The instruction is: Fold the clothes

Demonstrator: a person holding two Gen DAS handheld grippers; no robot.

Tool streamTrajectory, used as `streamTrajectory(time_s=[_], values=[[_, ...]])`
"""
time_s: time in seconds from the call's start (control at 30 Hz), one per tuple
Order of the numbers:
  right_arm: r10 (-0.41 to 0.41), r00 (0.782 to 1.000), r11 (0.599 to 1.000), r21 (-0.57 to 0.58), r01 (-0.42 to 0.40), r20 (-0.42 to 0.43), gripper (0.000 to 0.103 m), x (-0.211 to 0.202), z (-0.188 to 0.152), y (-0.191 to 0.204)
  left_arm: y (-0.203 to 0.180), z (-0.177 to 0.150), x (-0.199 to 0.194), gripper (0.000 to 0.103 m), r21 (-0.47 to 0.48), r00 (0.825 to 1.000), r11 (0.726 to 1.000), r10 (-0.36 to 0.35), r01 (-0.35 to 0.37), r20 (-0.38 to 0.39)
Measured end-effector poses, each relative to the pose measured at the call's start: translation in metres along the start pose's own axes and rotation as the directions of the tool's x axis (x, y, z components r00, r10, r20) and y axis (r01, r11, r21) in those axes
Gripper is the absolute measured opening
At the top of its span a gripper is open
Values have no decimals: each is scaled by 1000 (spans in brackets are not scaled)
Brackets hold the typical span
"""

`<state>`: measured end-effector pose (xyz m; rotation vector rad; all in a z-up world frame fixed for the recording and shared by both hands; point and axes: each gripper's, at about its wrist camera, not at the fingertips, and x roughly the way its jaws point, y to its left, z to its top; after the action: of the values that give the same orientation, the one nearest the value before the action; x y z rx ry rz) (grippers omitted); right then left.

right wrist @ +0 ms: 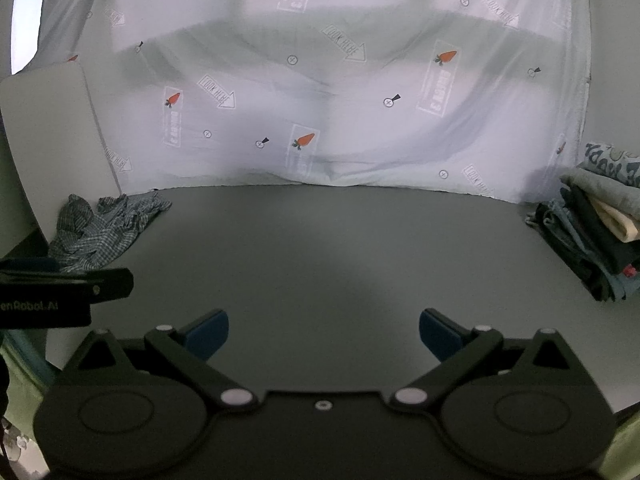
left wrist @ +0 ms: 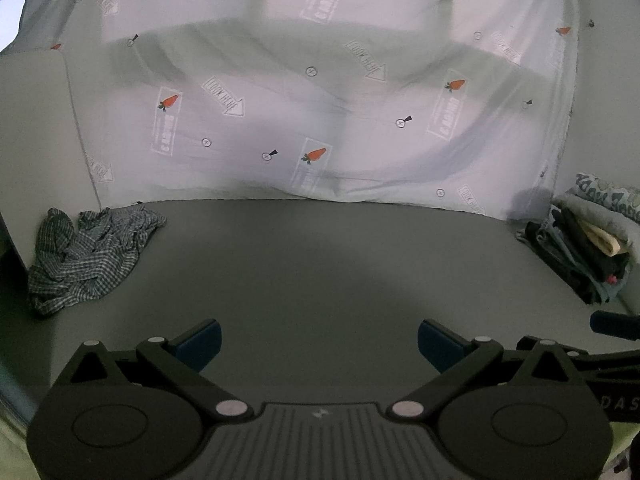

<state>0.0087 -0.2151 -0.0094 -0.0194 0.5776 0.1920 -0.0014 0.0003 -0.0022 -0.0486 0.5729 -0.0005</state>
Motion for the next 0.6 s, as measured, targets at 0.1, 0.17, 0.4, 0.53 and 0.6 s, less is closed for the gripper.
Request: streamTrajectory(time_s=[0.1, 0.17, 0.4, 0.53, 0.6], values=[[-2, 1000, 1000, 1, 2, 2, 103, 0, -1, 0, 0, -1, 0, 103, 2, 1000, 1000, -2, 2, 3], [-3, 1000, 1000, 3, 3, 2, 103, 0, -1, 0, -1, -1, 0, 103, 4, 1000, 1000, -5, 5, 4], [-9, 1000, 1000, 8, 9, 4, 103, -2, -1, 0, -6, 0, -1, 103, 14, 1000, 1000, -14, 14, 9], [-9, 1000, 1000, 11, 9, 7, 103, -3, -1, 1, -8, 0, -2, 103, 19, 1000, 1000, -18, 17, 12], [-9, 1000, 1000, 12, 9, 7, 103, -3, -2, 2, -9, -1, -3, 103, 21, 1000, 1000, -18, 18, 13]])
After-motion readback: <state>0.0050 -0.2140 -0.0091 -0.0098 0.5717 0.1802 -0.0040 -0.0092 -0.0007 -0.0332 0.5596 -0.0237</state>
